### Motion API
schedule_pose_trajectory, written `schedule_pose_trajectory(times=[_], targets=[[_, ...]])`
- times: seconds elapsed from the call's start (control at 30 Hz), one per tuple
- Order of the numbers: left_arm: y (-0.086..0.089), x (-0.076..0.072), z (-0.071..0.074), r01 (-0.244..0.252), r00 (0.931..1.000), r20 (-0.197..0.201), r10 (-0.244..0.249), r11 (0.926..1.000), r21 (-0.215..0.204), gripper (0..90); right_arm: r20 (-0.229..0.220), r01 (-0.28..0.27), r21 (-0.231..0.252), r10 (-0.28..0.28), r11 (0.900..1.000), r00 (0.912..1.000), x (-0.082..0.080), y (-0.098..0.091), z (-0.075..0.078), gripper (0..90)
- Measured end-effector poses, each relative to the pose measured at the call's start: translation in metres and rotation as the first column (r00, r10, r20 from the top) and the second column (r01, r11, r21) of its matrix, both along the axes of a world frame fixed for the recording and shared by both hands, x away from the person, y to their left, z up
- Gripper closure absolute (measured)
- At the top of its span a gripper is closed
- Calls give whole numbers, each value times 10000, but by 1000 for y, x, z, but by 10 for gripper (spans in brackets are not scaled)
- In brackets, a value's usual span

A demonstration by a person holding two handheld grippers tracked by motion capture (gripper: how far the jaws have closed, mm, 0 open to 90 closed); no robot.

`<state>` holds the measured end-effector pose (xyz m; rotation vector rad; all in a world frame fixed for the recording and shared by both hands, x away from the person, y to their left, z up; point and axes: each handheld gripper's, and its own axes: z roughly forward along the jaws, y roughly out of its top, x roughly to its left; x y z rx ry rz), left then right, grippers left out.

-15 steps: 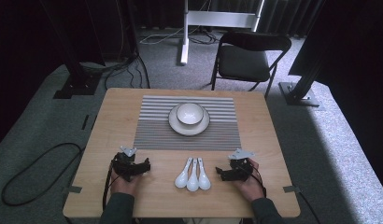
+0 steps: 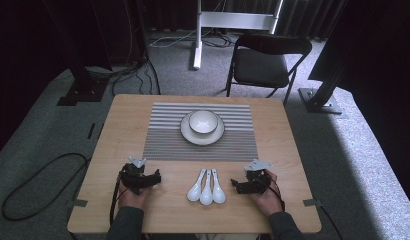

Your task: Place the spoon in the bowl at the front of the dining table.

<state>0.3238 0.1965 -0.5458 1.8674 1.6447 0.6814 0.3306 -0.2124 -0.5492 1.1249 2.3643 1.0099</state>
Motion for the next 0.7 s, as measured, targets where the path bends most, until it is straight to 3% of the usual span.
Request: schedule_pose_trajectory(times=[0.13, 0.27, 0.37, 0.7], targets=[[0, 0, 0, -3, 10000, 1, 3, 10000, -1, 72, -17, 128, 9, -128, 9999, 9999, 0, 1, 0, 156], [0, 0, 0, -1, 10000, 4, 1, 10000, -3, 72, -27, 391, 76, -391, 9992, 9992, 1, -1, 2, 246], [0, 0, 0, -2, 10000, 5, 2, 10000, -4, 72, -84, 389, 346, -386, 9986, 9992, 0, -3, 5, 288], [0, 0, 0, -2, 10000, 5, 2, 10000, -6, 72, 153, 182, 363, -187, 9992, 9997, -6, 4, 13, 359]])
